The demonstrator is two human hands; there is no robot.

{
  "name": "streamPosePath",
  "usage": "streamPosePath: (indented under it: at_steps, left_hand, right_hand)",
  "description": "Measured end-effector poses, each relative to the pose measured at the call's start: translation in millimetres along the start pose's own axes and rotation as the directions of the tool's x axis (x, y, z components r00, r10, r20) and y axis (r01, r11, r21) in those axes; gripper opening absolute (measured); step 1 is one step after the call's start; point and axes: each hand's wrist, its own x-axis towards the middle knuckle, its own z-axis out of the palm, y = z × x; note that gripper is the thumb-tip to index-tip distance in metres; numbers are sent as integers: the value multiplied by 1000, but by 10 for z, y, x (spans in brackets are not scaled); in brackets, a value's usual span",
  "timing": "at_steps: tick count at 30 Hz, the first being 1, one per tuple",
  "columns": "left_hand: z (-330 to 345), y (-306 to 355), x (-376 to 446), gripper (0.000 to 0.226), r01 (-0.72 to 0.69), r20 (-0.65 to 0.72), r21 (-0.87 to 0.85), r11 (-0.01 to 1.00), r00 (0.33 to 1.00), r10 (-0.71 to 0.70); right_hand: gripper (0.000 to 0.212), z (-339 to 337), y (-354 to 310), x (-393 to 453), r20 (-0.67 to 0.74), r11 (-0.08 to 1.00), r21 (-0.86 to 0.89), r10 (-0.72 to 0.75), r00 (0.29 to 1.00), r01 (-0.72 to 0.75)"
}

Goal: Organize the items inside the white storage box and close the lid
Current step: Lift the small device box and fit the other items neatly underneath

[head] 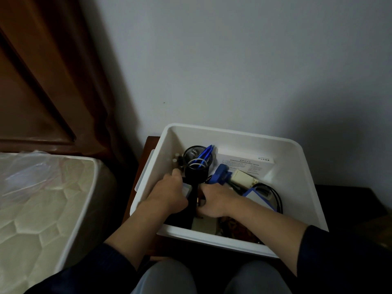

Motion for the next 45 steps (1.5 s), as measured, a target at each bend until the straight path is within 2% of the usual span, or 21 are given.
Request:
streamPosePath:
  at_steps: [2, 5, 7, 9, 11, 13, 15, 17, 19, 23, 25, 27, 30, 31, 33, 36, 39, 42, 45]
  left_hand:
    - [3, -15, 2, 69, 1, 9, -11, 1000, 1000, -1]
    - [12, -21, -3, 75, 1, 21, -13, 1000, 1000, -1]
    - [19, -18, -7, 81, -5, 26, -27, 1000, 1000, 6]
    - [21, -15, -5, 88, -29, 22, -74, 997, 999, 30]
    - [10, -20, 15, 98, -86, 10, -167, 982, 996, 89]
    - [10, -25, 34, 108, -168, 4, -281, 945, 984, 176]
    - [26, -24, 44, 108, -210, 15, -373, 904, 973, 232]
    - [56, -16, 58, 101, -206, 26, -422, 883, 971, 239]
    - [58, -3, 50, 98, -177, 40, -399, 900, 977, 210]
    - [23, -35, 30, 94, -76, 77, -103, 992, 994, 84]
    - [17, -24, 33, 89, -18, 114, -60, 998, 993, 25]
    - [26, 5, 44, 93, 1, 154, -34, 999, 988, 4]
    - [33, 39, 25, 101, -17, 206, 70, 997, 979, 2]
    - [31, 41, 17, 103, -26, 214, 109, 994, 977, 2]
    - [16, 38, 2, 110, -33, 236, 147, 989, 972, -3]
    - [-36, 72, -49, 123, -68, 312, 214, 974, 950, -3]
    - [-91, 132, -91, 124, -105, 351, 271, 957, 936, 4]
    - [-108, 160, -123, 122, -99, 365, 290, 952, 931, -15]
    - [-88, 162, -152, 122, -83, 417, 277, 957, 908, -42]
  right_hand:
    - [40, -36, -10, -41, 16, 995, -99, 18, 1000, -17]
    - [26, -155, -10, -120, 34, 946, -313, 96, 995, -81]
    - [24, -217, 6, -150, 11, 944, -308, 132, 991, -122]
    - [30, -226, 48, -138, -72, 976, -182, 108, 992, -119]
    - [42, -191, 71, -95, -117, 993, 100, 69, 991, -57]
    - [58, -156, 52, -70, -27, 878, 477, 65, 998, -44]
    - [53, -126, 39, -37, 47, 711, 699, 64, 997, -79]
    - [42, -116, 64, -10, 8, 631, 774, 77, 997, -55]
    - [37, -131, 112, -10, -24, 602, 798, 81, 996, -29]
    - [31, -287, 269, -103, -65, 612, 791, 96, 993, -8]
    - [28, -386, 337, -157, -83, 591, 807, 95, 992, 11]
    - [26, -460, 360, -193, -95, 504, 863, 113, 989, 25]
    - [37, -555, 336, -203, -136, 327, 941, 132, 982, 87]
    - [39, -588, 312, -201, -158, 304, 946, 121, 980, 115]
    - [37, -652, 233, -180, -219, 370, 913, 90, 972, 172]
    - [32, -731, 40, -99, -338, 553, 791, 37, 940, 262]
    - [41, -790, -230, 23, -463, 747, 578, -33, 886, 330]
    - [39, -801, -491, 165, -540, 921, 268, -100, 836, 283]
    - [28, -782, -684, 266, -524, 990, 20, -108, 845, 139]
